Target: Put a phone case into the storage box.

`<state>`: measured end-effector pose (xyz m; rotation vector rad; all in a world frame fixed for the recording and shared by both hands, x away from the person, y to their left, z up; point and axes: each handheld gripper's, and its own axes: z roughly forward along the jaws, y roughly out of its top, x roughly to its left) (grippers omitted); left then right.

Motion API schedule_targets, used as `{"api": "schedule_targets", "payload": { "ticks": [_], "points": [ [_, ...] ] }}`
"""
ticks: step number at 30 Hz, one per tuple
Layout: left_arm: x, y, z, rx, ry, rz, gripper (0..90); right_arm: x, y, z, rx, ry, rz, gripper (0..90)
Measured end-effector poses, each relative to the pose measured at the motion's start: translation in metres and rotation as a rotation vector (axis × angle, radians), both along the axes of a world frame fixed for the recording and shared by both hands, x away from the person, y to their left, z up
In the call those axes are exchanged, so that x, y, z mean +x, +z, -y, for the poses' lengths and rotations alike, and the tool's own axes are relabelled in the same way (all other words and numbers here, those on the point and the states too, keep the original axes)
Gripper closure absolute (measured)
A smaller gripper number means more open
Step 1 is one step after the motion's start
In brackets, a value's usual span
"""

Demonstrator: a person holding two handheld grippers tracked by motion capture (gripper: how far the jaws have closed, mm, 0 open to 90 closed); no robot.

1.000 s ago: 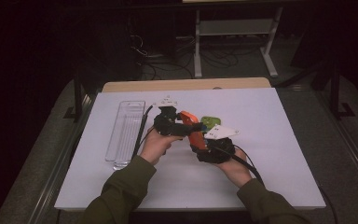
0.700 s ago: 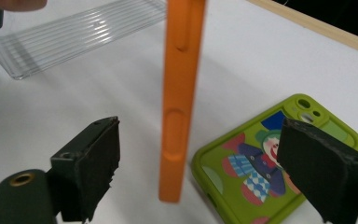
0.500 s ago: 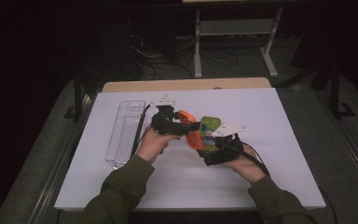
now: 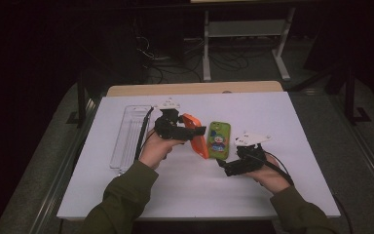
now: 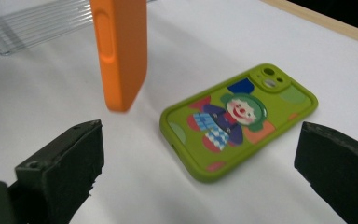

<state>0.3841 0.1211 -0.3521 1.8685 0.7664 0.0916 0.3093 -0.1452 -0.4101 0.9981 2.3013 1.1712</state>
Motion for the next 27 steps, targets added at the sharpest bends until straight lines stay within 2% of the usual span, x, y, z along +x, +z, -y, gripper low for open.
{"api": "schedule_targets", "payload": {
  "ticks": [7,15,18,24,27],
  "points": [
    [0.001,0.004,-0.005,0.004,0.007,0.009,16.6,-0.009,-0.006,0.019,0.049,-0.033,-0.022,0.8],
    [0.005,0.014,-0.012,0.012,0.012,0.025,16.5,-0.021,-0.02,0.039,0.043,-0.026,-0.05,0.8],
    [0.007,0.019,-0.017,0.015,0.016,0.031,16.5,-0.025,-0.025,0.043,0.045,-0.019,-0.058,0.8],
    [0.015,0.035,-0.029,0.01,0.037,0.049,16.5,-0.025,-0.026,0.046,0.051,-0.008,-0.058,0.8],
    [0.02,0.045,-0.034,0.03,0.047,0.071,16.5,-0.025,-0.026,0.046,0.048,-0.006,-0.062,0.8]
  ]
}}
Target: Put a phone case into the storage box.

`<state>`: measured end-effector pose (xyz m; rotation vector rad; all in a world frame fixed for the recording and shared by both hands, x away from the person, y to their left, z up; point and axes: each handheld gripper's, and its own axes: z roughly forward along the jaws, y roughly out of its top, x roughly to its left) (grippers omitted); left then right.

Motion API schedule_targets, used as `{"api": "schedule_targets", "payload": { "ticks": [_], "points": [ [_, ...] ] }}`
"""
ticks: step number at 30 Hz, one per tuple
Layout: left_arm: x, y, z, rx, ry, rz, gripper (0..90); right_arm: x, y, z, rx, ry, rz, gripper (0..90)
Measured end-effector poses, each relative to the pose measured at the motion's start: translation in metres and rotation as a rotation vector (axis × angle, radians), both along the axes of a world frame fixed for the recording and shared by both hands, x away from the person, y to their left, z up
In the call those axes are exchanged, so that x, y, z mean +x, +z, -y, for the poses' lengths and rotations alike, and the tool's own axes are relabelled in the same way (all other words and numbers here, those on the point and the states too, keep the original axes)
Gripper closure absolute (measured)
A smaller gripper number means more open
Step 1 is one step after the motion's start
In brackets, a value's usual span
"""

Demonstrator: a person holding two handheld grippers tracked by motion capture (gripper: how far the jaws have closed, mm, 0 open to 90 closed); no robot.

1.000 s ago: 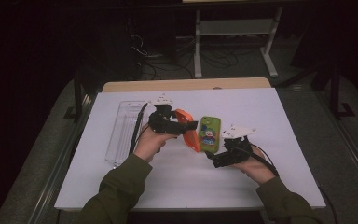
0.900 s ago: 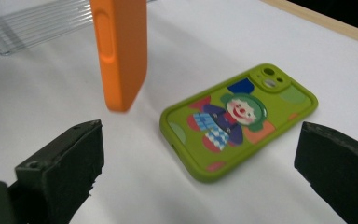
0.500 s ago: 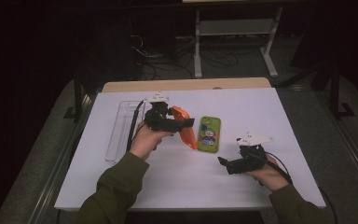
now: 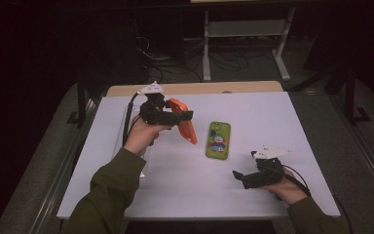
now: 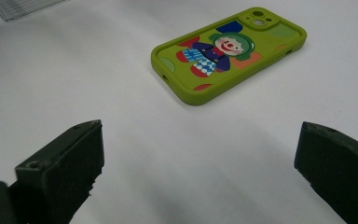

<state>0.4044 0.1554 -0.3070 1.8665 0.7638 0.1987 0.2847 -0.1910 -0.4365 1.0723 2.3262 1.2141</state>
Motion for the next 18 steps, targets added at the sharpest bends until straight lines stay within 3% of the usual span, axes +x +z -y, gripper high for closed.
{"api": "schedule_targets", "payload": {
  "ticks": [10,18],
  "points": [
    [0.017,0.032,-0.021,0.01,0.065,0.046,16.5,0.0,0.002,0.0,0.0,-0.001,0.008,0.9],
    [0.03,0.054,-0.039,0.049,0.135,0.083,16.4,0.0,0.003,0.0,-0.001,-0.003,0.005,0.9]
  ]
}}
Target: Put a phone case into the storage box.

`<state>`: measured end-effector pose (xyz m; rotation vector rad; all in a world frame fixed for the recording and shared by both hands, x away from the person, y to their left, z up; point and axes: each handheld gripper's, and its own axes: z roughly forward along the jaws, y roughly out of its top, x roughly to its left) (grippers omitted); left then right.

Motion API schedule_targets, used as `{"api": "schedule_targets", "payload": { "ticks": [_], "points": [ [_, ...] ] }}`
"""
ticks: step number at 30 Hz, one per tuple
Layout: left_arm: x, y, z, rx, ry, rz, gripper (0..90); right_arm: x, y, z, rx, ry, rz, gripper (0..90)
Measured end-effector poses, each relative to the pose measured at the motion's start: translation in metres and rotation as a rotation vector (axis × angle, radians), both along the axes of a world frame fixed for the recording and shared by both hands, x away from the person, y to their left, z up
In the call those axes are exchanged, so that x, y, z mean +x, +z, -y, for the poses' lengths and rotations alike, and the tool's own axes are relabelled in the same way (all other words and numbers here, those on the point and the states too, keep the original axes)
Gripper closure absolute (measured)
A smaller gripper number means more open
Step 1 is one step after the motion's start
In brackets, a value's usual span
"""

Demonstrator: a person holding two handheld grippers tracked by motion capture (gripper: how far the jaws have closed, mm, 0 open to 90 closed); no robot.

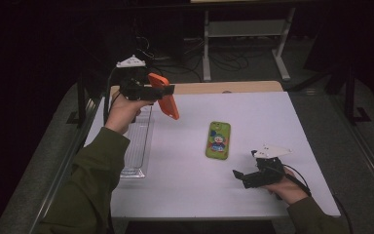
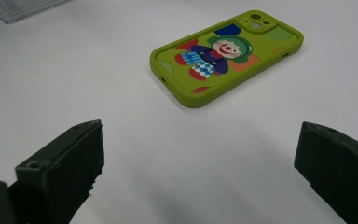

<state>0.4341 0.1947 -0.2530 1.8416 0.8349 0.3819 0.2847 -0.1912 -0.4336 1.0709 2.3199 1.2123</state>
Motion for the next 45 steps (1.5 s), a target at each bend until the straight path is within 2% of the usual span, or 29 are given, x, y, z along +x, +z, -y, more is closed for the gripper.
{"api": "schedule_targets", "payload": {
  "ticks": [4,9,10,17,21,23,26,28,30,36,42,43,45],
  "points": [
    [0.007,0.006,-0.01,0.02,0.052,0.02,16.4,0.0,0.0,0.0,-0.002,0.0,0.001,0.9],
    [0.015,0.008,-0.023,0.042,0.147,0.022,16.4,0.0,0.0,0.0,-0.005,0.002,0.003,0.9],
    [0.017,0.007,-0.026,0.044,0.162,0.022,16.4,-0.001,0.001,-0.001,-0.002,-0.002,-0.008,0.9],
    [0.026,0.0,-0.038,0.071,0.26,0.007,16.3,0.0,0.001,-0.001,-0.006,-0.002,0.007,0.9],
    [0.03,-0.006,-0.042,0.1,0.323,-0.011,16.2,0.0,0.001,-0.001,-0.007,-0.003,0.002,0.9],
    [0.032,-0.01,-0.044,0.119,0.35,-0.008,16.2,-0.001,0.001,-0.001,-0.008,-0.003,0.0,1.0],
    [0.036,-0.016,-0.046,0.112,0.38,-0.022,16.2,-0.001,0.001,0.0,-0.009,-0.003,0.0,1.0],
    [0.038,-0.021,-0.048,0.134,0.397,-0.032,16.2,-0.001,0.001,0.0,-0.009,-0.002,0.001,1.0],
    [0.04,-0.026,-0.049,0.129,0.422,-0.033,16.1,0.0,0.001,0.0,-0.008,-0.002,0.009,1.0],
    [0.046,-0.038,-0.054,0.155,0.471,-0.052,16.1,0.0,0.001,0.0,-0.012,-0.003,0.005,1.0],
    [0.05,-0.053,-0.056,0.18,0.493,-0.07,16.0,0.0,0.001,0.0,-0.014,-0.003,0.006,1.0],
    [0.051,-0.056,-0.056,0.169,0.504,-0.067,16.0,0.0,0.001,0.0,-0.014,-0.004,0.006,1.0],
    [0.052,-0.061,-0.056,0.174,0.508,-0.072,15.9,0.0,0.001,0.0,-0.015,-0.004,0.006,1.0]
  ]
}}
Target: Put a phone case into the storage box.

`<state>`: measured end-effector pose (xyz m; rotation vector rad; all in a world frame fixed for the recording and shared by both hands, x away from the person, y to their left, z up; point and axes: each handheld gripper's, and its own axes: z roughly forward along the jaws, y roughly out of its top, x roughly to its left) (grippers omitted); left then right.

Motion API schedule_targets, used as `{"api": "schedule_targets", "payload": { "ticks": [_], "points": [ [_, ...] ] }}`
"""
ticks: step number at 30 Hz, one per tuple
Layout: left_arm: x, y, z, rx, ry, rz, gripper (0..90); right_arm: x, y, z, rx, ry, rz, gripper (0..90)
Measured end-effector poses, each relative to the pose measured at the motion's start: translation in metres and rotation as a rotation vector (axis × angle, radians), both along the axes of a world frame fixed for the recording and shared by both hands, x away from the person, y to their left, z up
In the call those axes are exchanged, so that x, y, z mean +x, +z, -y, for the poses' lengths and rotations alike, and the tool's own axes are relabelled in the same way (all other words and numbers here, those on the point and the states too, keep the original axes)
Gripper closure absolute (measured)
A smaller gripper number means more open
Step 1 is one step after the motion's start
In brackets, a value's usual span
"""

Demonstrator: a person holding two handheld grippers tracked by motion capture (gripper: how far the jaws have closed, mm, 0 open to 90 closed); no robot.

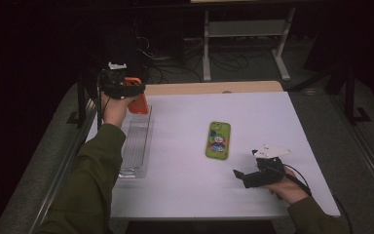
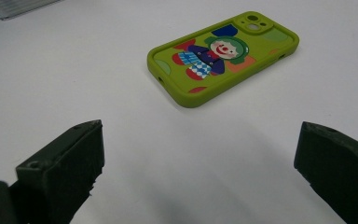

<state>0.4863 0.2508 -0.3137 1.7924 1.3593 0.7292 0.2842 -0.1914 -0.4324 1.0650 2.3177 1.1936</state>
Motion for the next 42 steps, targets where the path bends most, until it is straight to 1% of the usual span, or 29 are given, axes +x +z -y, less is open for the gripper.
{"api": "schedule_targets", "payload": {
  "ticks": [1,2,3,4,6,8,9,12,13,14,15,17,18,21,22,23,24,26,27,28,29,30,31,33,36,37,39,41,42],
  "points": [
    [0.001,-0.002,0.0,0.008,0.002,-0.007,15.9,0.0,0.0,0.0,0.0,0.0,0.0,1.0],
    [0.002,-0.005,0.001,0.005,0.01,-0.006,15.9,0.0,0.0,0.0,-0.001,0.0,0.001,1.0],
    [0.003,-0.007,0.001,0.012,0.008,-0.013,15.9,0.0,0.0,0.0,-0.002,0.0,0.001,1.0],
    [0.004,-0.01,0.001,0.009,0.01,-0.016,15.9,0.0,0.0,0.0,-0.003,0.001,0.001,1.0],
    [0.005,-0.014,0.001,0.022,0.014,-0.027,15.9,0.0,0.0,0.0,-0.004,0.001,0.002,1.0],
    [0.007,-0.017,0.001,0.02,0.023,-0.031,15.9,0.0,0.0,0.0,-0.003,0.001,0.008,1.0],
    [0.007,-0.018,0.0,0.028,0.024,-0.037,15.9,0.0,0.0,0.001,-0.005,0.003,0.006,1.0],
    [0.01,-0.023,0.002,0.011,0.044,-0.037,15.8,0.0,0.0,0.0,-0.005,0.001,0.0,1.0],
    [0.011,-0.024,0.002,0.016,0.045,-0.039,15.8,0.0,0.0,0.0,-0.006,0.001,0.002,1.0],
    [0.012,-0.025,0.003,0.012,0.051,-0.038,15.8,0.0,0.0,0.0,-0.007,0.002,0.006,1.0],
    [0.012,-0.026,0.004,0.02,0.058,-0.039,15.8,0.0,0.0,0.0,-0.004,0.002,0.009,1.0],
    [0.013,-0.03,0.005,0.015,0.064,-0.03,15.8,-0.001,0.001,0.0,-0.003,0.0,0.01,1.0],
    [0.014,-0.031,0.005,0.024,0.068,-0.038,15.8,-0.001,0.001,0.0,-0.003,0.0,0.01,1.0],
    [0.016,-0.037,0.006,0.024,0.076,-0.044,15.7,-0.001,0.0,0.001,-0.005,0.0,0.008,1.0],
    [0.016,-0.038,0.006,0.036,0.073,-0.052,15.7,-0.001,0.0,0.001,-0.008,-0.001,0.002,1.0],
    [0.017,-0.04,0.007,0.03,0.078,-0.051,15.6,-0.001,0.0,0.001,-0.008,0.001,0.012,1.0],
    [0.017,-0.041,0.008,0.026,0.081,-0.048,15.6,-0.001,0.0,0.001,-0.006,0.001,0.009,1.1],
    [0.018,-0.043,0.008,0.026,0.083,-0.052,15.5,-0.001,0.001,0.001,-0.005,0.001,0.012,1.0],
    [0.018,-0.043,0.008,0.045,0.079,-0.059,15.4,-0.001,0.001,0.001,-0.006,-0.001,0.004,1.0],
    [0.019,-0.044,0.009,0.04,0.088,-0.052,15.4,-0.002,0.001,0.001,-0.003,-0.004,0.0,1.1],
    [0.019,-0.044,0.009,0.054,0.087,-0.058,15.3,-0.002,0.001,0.001,-0.002,-0.004,0.001,1.1],
    [0.019,-0.044,0.01,0.055,0.087,-0.056,15.3,-0.001,0.001,0.001,-0.004,-0.002,0.005,1.0],
    [0.02,-0.045,0.01,0.065,0.087,-0.056,15.3,-0.001,0.001,0.001,-0.004,-0.001,0.008,1.0],
    [0.02,-0.046,0.01,0.07,0.085,-0.064,15.2,-0.001,0.001,0.001,-0.005,0.001,0.012,1.0],
    [0.02,-0.047,0.011,0.062,0.094,-0.061,15.0,-0.002,0.001,0.001,-0.006,-0.003,0.004,1.0],
    [0.021,-0.048,0.011,0.061,0.095,-0.06,15.0,-0.001,0.001,0.001,-0.006,0.0,0.012,1.0],
    [0.021,-0.048,0.01,0.06,0.096,-0.06,14.9,-0.002,0.001,0.001,-0.002,-0.005,0.0,1.1],
    [0.021,-0.048,0.01,0.055,0.094,-0.062,14.5,-0.002,0.001,0.001,-0.002,-0.005,0.002,1.0],
    [0.021,-0.048,0.009,0.05,0.09,-0.061,14.4,-0.001,0.001,0.002,-0.007,0.0,0.013,1.0]
  ]
}}
